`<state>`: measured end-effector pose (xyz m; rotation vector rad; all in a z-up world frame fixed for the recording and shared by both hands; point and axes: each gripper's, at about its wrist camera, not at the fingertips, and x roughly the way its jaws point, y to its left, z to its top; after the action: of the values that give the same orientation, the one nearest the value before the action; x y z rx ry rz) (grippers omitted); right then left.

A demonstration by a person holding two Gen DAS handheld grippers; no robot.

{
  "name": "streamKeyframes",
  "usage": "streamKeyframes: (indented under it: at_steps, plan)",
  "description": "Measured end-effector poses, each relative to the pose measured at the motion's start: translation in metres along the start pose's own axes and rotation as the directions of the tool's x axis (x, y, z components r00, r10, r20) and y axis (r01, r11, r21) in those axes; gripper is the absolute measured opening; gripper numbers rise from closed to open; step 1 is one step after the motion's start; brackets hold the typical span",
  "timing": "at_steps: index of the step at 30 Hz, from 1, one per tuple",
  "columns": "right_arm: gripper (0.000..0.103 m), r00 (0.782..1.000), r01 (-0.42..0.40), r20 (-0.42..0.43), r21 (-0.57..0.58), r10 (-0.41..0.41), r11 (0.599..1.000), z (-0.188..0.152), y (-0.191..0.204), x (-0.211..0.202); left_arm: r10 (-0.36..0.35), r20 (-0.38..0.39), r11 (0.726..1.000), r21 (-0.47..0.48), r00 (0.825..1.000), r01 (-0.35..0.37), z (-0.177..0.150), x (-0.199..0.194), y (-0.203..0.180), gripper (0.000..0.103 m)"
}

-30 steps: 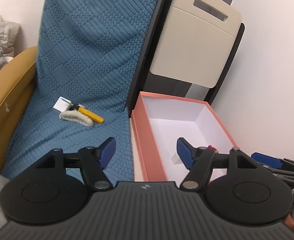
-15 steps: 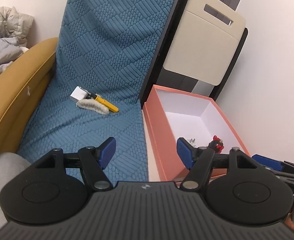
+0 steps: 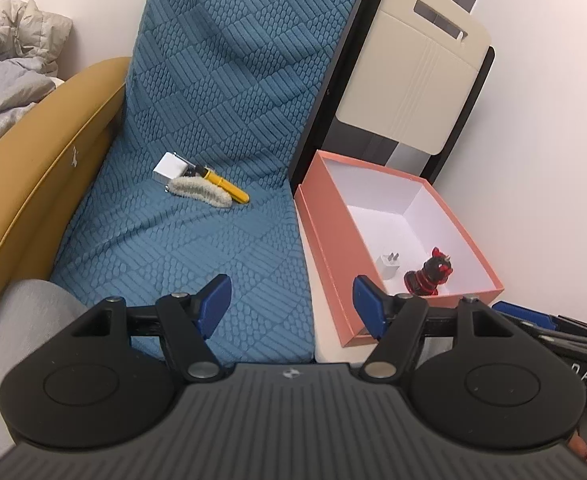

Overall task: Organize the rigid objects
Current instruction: 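Withdraw both open tools from the box back toward the seat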

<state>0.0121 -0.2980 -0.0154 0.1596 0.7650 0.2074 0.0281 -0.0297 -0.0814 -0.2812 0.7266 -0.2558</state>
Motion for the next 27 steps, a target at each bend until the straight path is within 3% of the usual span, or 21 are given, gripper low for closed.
streamKeyframes:
  at_steps: [11,27]
  plan:
    - [0.075,0.999,0.05,-0.022,0.017,-0.05,0.999,-0.007,0.002,0.017,0.0,-0.01,1.0,-0.029,1.0,-0.001,-0.005,0.015,0.024,0.072]
    - [0.075,0.999,0.003,-0.046,-0.014,-0.003,1.0,0.004,0.003,0.092,0.038,-0.018,0.999,-0.031,0.999,-0.039,0.016,0.084,0.058,0.072]
